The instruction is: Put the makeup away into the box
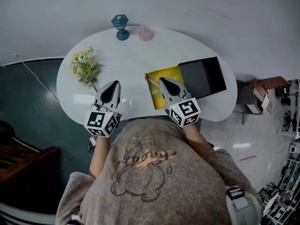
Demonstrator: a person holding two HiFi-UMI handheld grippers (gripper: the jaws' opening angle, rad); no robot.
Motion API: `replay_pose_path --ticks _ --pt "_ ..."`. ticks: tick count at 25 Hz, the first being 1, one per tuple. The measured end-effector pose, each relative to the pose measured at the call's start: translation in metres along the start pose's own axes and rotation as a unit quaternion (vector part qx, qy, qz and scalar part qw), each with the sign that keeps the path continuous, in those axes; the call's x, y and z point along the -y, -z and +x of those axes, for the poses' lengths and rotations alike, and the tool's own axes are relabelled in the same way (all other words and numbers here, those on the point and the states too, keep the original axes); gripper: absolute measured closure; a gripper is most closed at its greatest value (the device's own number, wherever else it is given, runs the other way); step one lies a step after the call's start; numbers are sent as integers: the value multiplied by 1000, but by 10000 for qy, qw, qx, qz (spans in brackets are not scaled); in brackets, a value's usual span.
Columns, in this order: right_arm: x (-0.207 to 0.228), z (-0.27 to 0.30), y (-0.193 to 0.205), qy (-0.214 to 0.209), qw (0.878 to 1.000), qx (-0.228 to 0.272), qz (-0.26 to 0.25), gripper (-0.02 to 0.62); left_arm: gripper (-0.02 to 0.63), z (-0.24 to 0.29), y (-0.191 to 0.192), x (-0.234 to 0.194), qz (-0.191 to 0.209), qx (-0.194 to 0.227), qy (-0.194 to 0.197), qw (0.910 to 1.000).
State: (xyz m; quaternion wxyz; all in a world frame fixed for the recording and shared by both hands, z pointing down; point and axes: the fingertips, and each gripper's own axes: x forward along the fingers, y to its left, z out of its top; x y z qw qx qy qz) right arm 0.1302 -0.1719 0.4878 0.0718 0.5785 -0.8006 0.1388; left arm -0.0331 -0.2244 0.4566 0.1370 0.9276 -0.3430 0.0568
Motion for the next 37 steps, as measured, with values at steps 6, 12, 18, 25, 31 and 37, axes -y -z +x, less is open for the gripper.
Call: replay_pose_path --ticks 6,12,18,25,31,37 --pt "0 0 0 -26 10000 2 -25 594 584 3 -1 -1 -66 7 22 10000" --pt "3 -1 -1 -20 10000 27 -1 594 584 4 2 -2 -82 -35 5 10000" --pt "2 -2 -2 -20 10000 53 19 594 584 4 2 0 -59 -67 22 10000" --pt "4 -4 -2 -10 10000 38 1 594 584 4 4 2 -78 -110 30 9999" --pt "7 -7 -4 8 10000 45 -33 594 584 3 5 5 -75 -140 64 9999" --pt "11 -10 -3 43 10000 -15 -79 594 584 1 7 8 -91 -203 69 9997"
